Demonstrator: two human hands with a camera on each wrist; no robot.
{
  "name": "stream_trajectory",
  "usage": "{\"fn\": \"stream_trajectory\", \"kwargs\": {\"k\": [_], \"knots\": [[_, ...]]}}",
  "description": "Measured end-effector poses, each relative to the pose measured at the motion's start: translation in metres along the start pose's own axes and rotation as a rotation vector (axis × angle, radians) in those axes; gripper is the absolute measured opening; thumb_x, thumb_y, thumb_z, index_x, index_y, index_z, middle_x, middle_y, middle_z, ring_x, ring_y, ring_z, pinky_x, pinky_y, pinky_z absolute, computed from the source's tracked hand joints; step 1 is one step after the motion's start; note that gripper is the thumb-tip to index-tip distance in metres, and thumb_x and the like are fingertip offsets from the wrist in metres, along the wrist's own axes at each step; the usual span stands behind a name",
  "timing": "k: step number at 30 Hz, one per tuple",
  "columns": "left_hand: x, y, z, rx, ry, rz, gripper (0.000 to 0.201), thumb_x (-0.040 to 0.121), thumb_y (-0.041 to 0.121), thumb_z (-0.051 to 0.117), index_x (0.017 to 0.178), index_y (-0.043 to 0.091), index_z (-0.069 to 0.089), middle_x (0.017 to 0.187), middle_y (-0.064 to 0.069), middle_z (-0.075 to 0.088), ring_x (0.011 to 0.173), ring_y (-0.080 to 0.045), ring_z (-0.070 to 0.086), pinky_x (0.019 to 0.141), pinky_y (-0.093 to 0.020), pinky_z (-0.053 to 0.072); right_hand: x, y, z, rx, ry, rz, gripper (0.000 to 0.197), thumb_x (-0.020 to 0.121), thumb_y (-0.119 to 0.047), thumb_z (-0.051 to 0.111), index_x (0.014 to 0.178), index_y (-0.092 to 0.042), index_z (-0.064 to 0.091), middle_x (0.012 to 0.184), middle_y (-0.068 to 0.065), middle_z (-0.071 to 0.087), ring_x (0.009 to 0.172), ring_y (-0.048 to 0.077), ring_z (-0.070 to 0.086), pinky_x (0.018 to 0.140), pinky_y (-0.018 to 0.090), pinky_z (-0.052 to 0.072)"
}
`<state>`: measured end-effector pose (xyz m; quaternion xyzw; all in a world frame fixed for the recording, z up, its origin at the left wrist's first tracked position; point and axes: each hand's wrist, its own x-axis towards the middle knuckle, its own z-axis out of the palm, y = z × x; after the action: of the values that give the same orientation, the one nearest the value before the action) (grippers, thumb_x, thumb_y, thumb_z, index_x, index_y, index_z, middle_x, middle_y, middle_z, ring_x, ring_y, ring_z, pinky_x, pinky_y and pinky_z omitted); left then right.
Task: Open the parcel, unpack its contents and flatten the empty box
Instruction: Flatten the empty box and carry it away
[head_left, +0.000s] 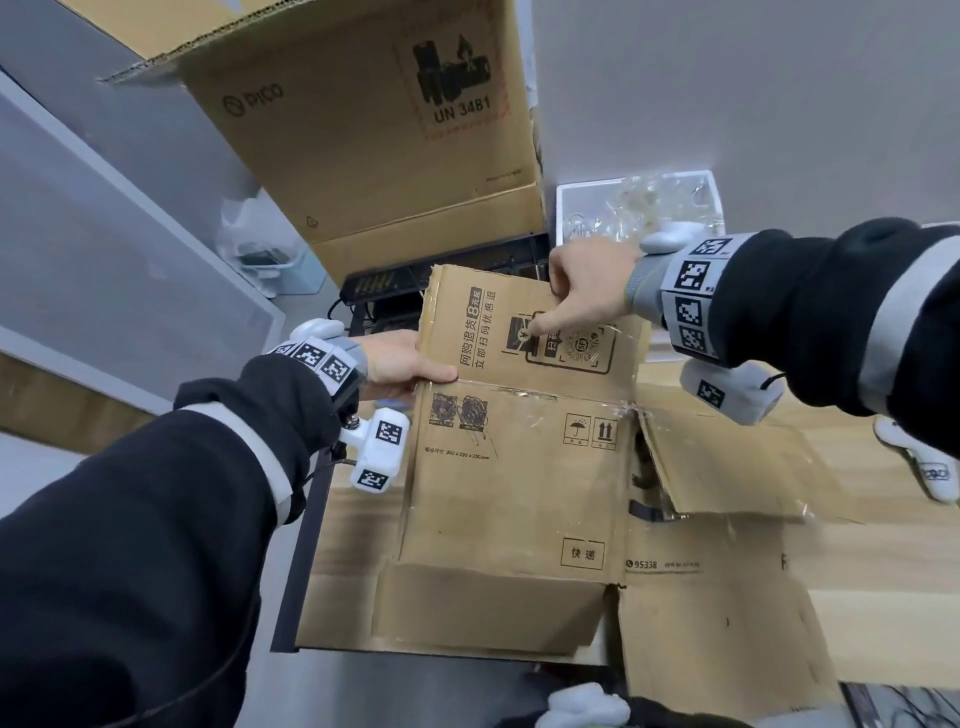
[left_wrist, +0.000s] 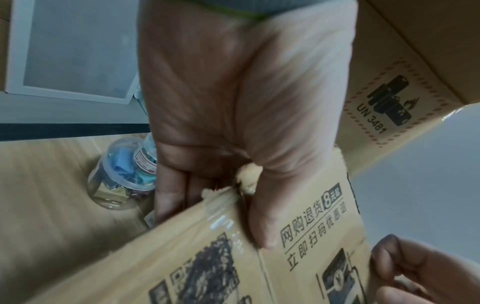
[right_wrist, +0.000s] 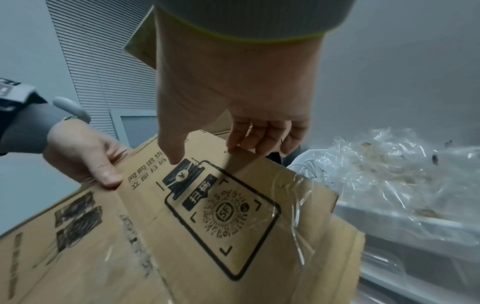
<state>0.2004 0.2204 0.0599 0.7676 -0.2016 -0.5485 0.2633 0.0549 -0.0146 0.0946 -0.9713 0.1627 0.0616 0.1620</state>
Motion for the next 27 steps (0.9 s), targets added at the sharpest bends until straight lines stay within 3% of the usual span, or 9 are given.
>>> {"fn": "stream_trajectory", "kwargs": {"k": [2, 4, 6, 9, 12, 15, 19, 23, 27], "knots": [[0.006, -0.001, -0.004, 0.024, -0.023, -0.028, 0.049, 0.075, 0.033, 0.087, 0.117, 0.015, 0.072, 0.122, -0.033, 0.065, 0.099, -0.044, 0.05, 0.065, -0.037, 0.039, -0.004, 0.002, 0.005, -0.024, 0.097, -0.057, 0.045, 0.066, -0.059, 0.074, 0.072, -0.021, 0.053, 0.074, -0.004, 0.059, 0.069, 0.018, 0.057, 0.051, 0.025, 0.037], [-0.001, 0.008, 0.0, 0.026, 0.033, -0.006, 0.027, 0.093, 0.016, 0.071, 0.119, 0.012, 0.069, 0.114, -0.021, 0.073, 0.087, -0.035, 0.067, 0.056, -0.032, 0.051, -0.01, 0.001, 0.005, 0.032, 0.055, -0.065, 0.034, 0.073, -0.049, 0.073, 0.07, -0.018, 0.059, 0.068, -0.005, 0.063, 0.067, 0.018, 0.062, 0.052, 0.023, 0.041], [0.002, 0.011, 0.001, 0.027, 0.069, 0.004, 0.026, 0.1, 0.006, 0.059, 0.125, 0.011, 0.065, 0.114, -0.011, 0.075, 0.092, -0.025, 0.074, 0.068, -0.033, 0.06, -0.017, -0.001, 0.004, 0.175, -0.27, -0.002, 0.03, 0.081, -0.043, 0.07, 0.073, -0.014, 0.068, 0.066, -0.002, 0.071, 0.062, 0.017, 0.067, 0.059, 0.026, 0.054], [0.003, 0.013, 0.0, 0.073, 0.087, -0.002, 0.031, 0.099, 0.007, 0.061, 0.13, 0.008, 0.062, 0.122, -0.012, 0.073, 0.114, -0.034, 0.068, 0.097, -0.045, 0.056, -0.034, -0.009, 0.012, 0.259, -0.851, 0.102, 0.03, 0.09, -0.035, 0.065, 0.091, -0.006, 0.073, 0.087, 0.011, 0.078, 0.078, 0.023, 0.076, 0.077, 0.034, 0.061], [0.002, 0.016, -0.001, 0.078, 0.081, -0.006, 0.032, 0.099, 0.009, 0.062, 0.131, 0.009, 0.062, 0.122, -0.012, 0.073, 0.117, -0.036, 0.066, 0.103, -0.05, 0.052, -0.047, -0.013, 0.031, 0.222, -1.068, 0.131, 0.035, 0.094, -0.037, 0.061, 0.105, -0.006, 0.07, 0.103, 0.013, 0.077, 0.093, 0.029, 0.075, 0.079, 0.034, 0.06], [0.004, 0.015, -0.002, 0.077, 0.065, -0.001, 0.03, 0.099, 0.009, 0.061, 0.129, 0.011, 0.063, 0.121, -0.01, 0.073, 0.117, -0.034, 0.067, 0.104, -0.05, 0.051, -0.057, -0.015, 0.05, 0.032, -1.185, 0.153, 0.037, 0.095, -0.038, 0.058, 0.115, -0.008, 0.066, 0.11, 0.01, 0.075, 0.079, 0.024, 0.075, 0.07, 0.027, 0.056], [0.003, 0.014, -0.001, 0.067, 0.046, 0.009, 0.03, 0.1, 0.006, 0.058, 0.129, 0.014, 0.062, 0.124, -0.008, 0.072, 0.118, -0.03, 0.067, 0.105, -0.047, 0.051, -0.057, -0.014, 0.046, -0.313, -1.255, 0.211, 0.04, 0.093, -0.048, 0.058, 0.104, -0.011, 0.068, 0.086, 0.005, 0.078, 0.074, 0.018, 0.074, 0.084, 0.029, 0.053], [0.001, 0.015, 0.001, 0.029, 0.024, 0.022, 0.032, 0.099, 0.002, 0.058, 0.13, 0.012, 0.061, 0.127, -0.011, 0.07, 0.121, -0.032, 0.064, 0.102, -0.044, 0.052, -0.05, -0.008, 0.018, -0.424, -1.034, 0.172, 0.028, 0.088, -0.039, 0.068, 0.086, -0.011, 0.072, 0.081, 0.006, 0.078, 0.078, 0.02, 0.069, 0.085, 0.035, 0.057], [0.0, 0.015, 0.001, -0.004, 0.012, 0.036, 0.032, 0.099, 0.0, 0.057, 0.128, 0.013, 0.061, 0.129, -0.012, 0.069, 0.124, -0.034, 0.062, 0.104, -0.046, 0.051, -0.049, -0.002, 0.001, -0.36, -0.815, 0.176, 0.024, 0.089, -0.017, 0.067, 0.106, 0.0, 0.068, 0.08, 0.008, 0.069, 0.047, 0.013, 0.066, 0.041, 0.021, 0.052]]}}
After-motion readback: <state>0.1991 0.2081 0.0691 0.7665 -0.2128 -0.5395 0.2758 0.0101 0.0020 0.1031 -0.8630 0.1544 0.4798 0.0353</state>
